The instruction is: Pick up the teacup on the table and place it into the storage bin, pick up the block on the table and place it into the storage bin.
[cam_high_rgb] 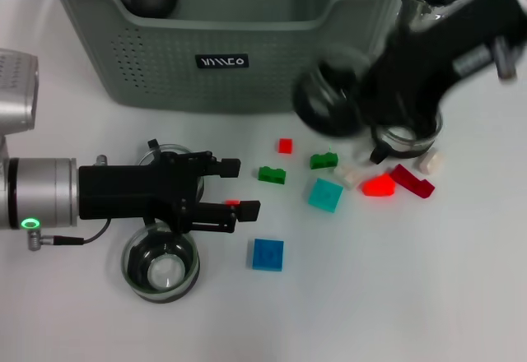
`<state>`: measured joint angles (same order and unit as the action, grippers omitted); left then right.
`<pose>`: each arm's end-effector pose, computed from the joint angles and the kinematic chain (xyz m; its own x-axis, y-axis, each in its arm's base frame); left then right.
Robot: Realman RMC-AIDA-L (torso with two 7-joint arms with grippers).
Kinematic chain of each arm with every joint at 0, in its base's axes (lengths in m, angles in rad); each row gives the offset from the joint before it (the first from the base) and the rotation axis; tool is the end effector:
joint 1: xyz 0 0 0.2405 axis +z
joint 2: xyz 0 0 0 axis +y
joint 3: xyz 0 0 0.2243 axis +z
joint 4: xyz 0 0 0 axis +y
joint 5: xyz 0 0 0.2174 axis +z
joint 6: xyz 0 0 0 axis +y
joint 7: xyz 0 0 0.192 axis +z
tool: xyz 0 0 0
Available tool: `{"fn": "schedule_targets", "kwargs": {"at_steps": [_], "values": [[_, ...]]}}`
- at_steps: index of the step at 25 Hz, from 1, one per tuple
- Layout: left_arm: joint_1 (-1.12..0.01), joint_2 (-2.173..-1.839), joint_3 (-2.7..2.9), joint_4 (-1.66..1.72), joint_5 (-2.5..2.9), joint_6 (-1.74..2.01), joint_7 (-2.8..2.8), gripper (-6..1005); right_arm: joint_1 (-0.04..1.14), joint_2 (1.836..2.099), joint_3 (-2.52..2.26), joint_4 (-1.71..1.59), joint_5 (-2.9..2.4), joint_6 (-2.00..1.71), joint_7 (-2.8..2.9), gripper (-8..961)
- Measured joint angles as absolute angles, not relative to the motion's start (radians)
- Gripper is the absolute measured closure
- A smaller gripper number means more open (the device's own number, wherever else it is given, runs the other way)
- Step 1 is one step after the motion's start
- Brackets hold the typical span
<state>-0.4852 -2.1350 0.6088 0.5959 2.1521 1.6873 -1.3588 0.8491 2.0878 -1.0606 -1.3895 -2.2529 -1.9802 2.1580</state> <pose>-0.2310 0.2843 -0.0584 0.7458 0.4542 0.4873 0.4931 -0.8682 0.0546 0.0583 0.3240 0.0097 0.9805 -0.1815 0.0757 -0.1848 -0.9820 0.0389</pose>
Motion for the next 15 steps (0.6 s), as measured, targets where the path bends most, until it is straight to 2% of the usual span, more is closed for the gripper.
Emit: {"fn": "schedule_targets", "kwargs": {"at_steps": [5,9,11,15], "values": [[-0.494,-2.137,0.615,0.592,2.152,1.692,-1.358,160,1.009,2.081,-0.917,-1.355,-2.203,-1.920,2.236,900],[-0.497,-2.142,0.628,0.592,2.152,1.707,-1.358,160,1.133,2.055,-0.912,-1.215,-2.223,-1.766,2.274,899],[-0.498,-2.143,0.630,0.592,2.152,1.717,-1.357,160,1.179,2.047,-0.923,-1.126,-2.259,-1.669,2.274,898],[-0.498,-2.143,0.632,0.592,2.152,1.734,-1.355,160,1.230,2.047,-0.985,-0.961,-2.364,-1.437,2.267,896]]}}
